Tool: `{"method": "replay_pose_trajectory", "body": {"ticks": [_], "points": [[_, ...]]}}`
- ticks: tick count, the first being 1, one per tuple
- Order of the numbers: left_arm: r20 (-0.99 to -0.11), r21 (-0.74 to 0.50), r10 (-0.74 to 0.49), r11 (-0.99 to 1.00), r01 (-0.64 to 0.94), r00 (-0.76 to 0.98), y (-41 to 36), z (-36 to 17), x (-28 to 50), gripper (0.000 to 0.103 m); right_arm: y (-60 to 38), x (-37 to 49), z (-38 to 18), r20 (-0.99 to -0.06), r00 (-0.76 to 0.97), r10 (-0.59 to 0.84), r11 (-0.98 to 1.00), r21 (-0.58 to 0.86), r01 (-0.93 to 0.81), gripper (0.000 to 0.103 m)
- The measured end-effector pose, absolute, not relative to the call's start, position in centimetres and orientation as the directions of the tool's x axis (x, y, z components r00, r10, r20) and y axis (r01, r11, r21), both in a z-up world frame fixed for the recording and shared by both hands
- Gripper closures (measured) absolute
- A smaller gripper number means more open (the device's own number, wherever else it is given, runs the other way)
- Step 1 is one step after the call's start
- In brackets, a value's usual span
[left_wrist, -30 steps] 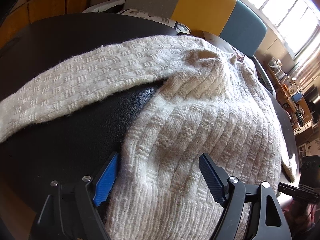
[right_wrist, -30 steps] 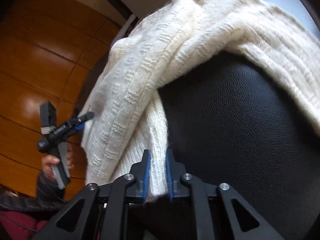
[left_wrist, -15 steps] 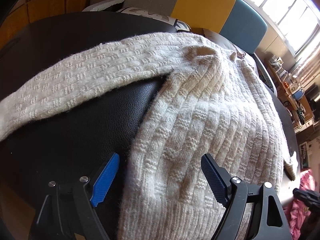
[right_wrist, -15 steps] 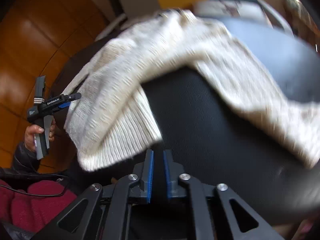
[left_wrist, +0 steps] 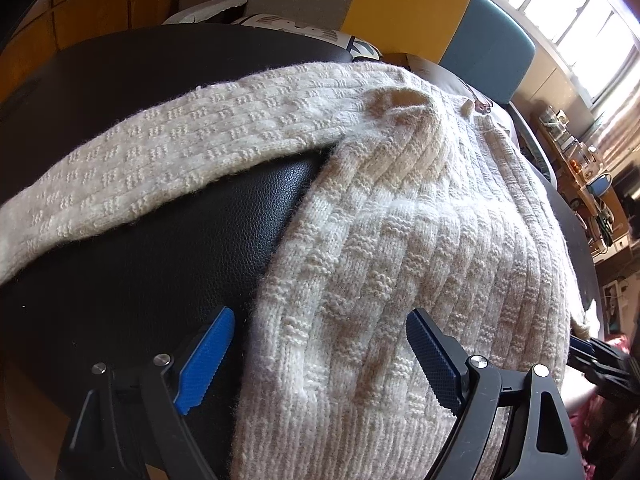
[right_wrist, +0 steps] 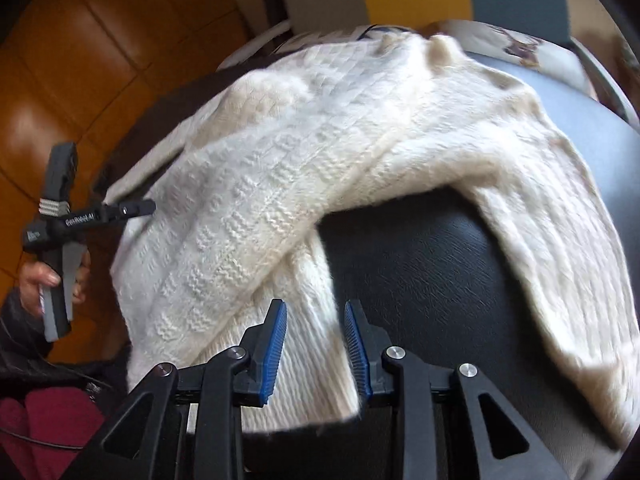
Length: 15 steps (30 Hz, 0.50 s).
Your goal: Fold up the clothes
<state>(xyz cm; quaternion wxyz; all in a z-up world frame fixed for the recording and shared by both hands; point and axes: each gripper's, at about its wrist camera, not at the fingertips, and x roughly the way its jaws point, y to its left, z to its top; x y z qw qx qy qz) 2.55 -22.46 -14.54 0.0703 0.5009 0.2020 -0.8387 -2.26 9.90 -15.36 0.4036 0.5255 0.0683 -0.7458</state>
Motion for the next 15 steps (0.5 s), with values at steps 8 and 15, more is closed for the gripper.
{"method": "replay_pose_trajectory", "body": {"ticks": [8,15], "points": [[-0.865,-0.28,0.096,-0.907,0.316,-0.493,-22.2,-14.7,2.3,0.007,7.7,-0.7,-16.2,-0.85,-0.088,-0.52,-0.541,0.247,0.804,0.031],[-0.86,-0.287,0.102,-0.907,0.31,-0.5,-22.3,-14.7,2.3,0.006,7.5,-0.6,-15.9,-0.867,-0.099,-0.489,-0.557,0.223,0.8,0.034]]}}
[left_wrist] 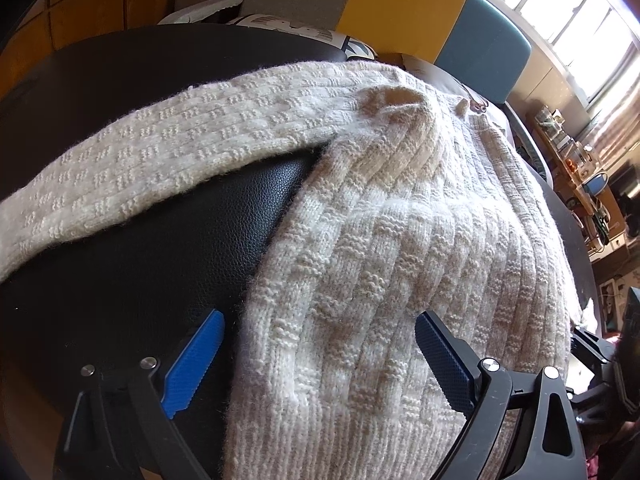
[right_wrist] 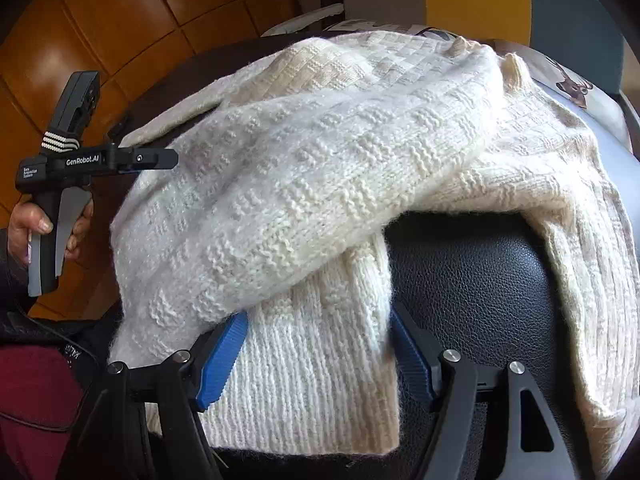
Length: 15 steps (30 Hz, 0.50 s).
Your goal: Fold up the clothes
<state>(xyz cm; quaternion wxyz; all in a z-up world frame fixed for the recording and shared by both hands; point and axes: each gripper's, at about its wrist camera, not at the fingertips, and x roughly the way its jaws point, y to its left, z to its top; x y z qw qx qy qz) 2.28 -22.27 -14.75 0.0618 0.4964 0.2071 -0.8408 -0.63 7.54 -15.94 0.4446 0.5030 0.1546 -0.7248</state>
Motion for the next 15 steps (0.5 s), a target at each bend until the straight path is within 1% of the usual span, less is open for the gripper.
{"method": "replay_pose_trajectory", "body": {"ticks": [1,2,3,4,6,8,9,13,15], "points": [[-0.859,-0.291,0.105,-0.905,0.31,-0.501,-22.3,-14.7,2.3,0.006,7.6,-0.6,-15.8,-0.873,-0.111,-0.474,-0.558,0.201,0.805,0.043],[-0.858,-0.294,0.107,-0.904,0.31,-0.503,-22.3,-14.7,2.4,0.006,7.8,-0.8,-15.7,-0.875,-0.119,-0.469,-0.572,0.198,0.796,0.049],[-0.858,-0.293,0.106,-0.905,0.309,-0.503,-22.3,-14.7,2.4,0.006,8.1,-1.1,-15.6,-0.869,-0.115,-0.481,-0.592,0.225,0.774,0.076],[-0.859,-0.289,0.103,-0.906,0.308,-0.502,-22.2,-14.7,2.4,0.006,8.3,-1.4,-15.5,-0.867,-0.112,-0.486,-0.616,0.249,0.748,0.093],[-0.861,-0.281,0.098,-0.91,0.305,-0.499,-22.1,-14.7,2.5,0.006,8.5,-0.9,-14.9,-0.872,-0.162,-0.462,-0.638,0.201,0.743,0.094],[-0.86,-0.282,0.099,-0.91,0.305,-0.5,-22.1,-14.7,2.6,0.006,9.2,0.1,-13.0,-0.855,-0.189,-0.484,-0.64,0.199,0.742,0.094],[-0.86,-0.284,0.101,-0.909,0.304,-0.5,-22.1,-14.7,2.7,0.006,9.7,0.7,-12.0,-0.844,-0.203,-0.497,-0.642,0.2,0.74,0.094],[-0.856,-0.3,0.117,-0.905,0.301,-0.503,-22.4,-14.6,2.9,0.006,13.7,3.2,-6.1,-0.751,-0.275,-0.6,-0.653,0.261,0.711,0.095],[-0.859,-0.289,0.109,-0.91,0.298,-0.5,-22.2,-14.7,2.8,0.006,15.3,4.2,-5.3,-0.753,-0.291,-0.59,-0.672,0.258,0.694,0.095]]}}
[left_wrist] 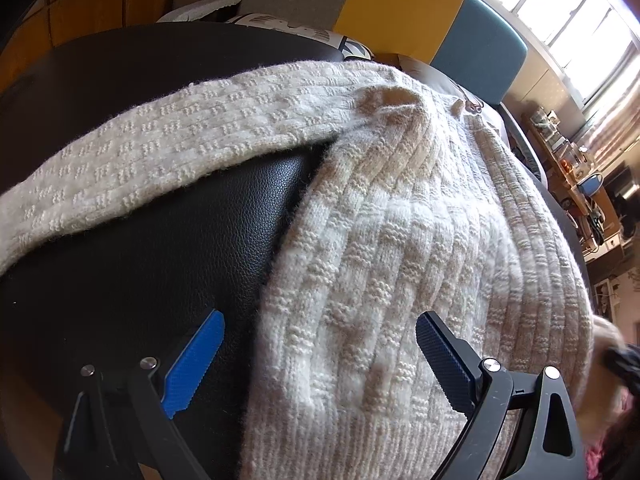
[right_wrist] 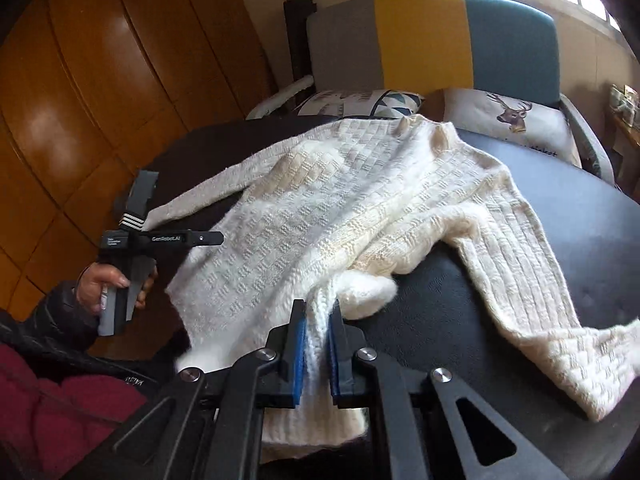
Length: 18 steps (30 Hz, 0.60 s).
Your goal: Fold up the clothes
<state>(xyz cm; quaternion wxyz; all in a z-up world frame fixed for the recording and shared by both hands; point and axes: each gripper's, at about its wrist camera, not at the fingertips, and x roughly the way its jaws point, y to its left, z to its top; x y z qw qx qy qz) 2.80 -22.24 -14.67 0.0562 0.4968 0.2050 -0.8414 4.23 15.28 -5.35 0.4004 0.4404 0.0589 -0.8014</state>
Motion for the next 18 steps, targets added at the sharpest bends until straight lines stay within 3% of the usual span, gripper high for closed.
{"method": "replay_pose_trajectory", "body": {"ticks": [4,10,12,18], "points": [[-0.867,-0.255,0.085,-0.922,0.291,-0.49,-21.6,-14.7,2.7,0.006,17.7,5.5,-9.5,-0.868,-0.24,-0.435,-0.749,0.201,0.631,0.095],[-0.876,-0.244,0.089,-0.929,0.278,-0.474,-21.6,-14.7,2.5,0.006,18.7,6.5,-13.7,-0.943,-0.145,-0.3,-0.78,0.155,0.606,0.093],[-0.876,-0.263,0.102,-0.92,0.292,-0.471,-21.8,-14.5,2.6,0.006,19.3,6.1,-13.9,-0.948,-0.124,-0.294,-0.785,0.165,0.597,0.084],[-0.841,-0.342,0.149,-0.891,0.297,-0.521,-21.9,-13.0,3.2,0.006,20.9,1.7,-9.4,-0.861,-0.291,-0.416,-0.829,0.228,0.51,0.082]]}}
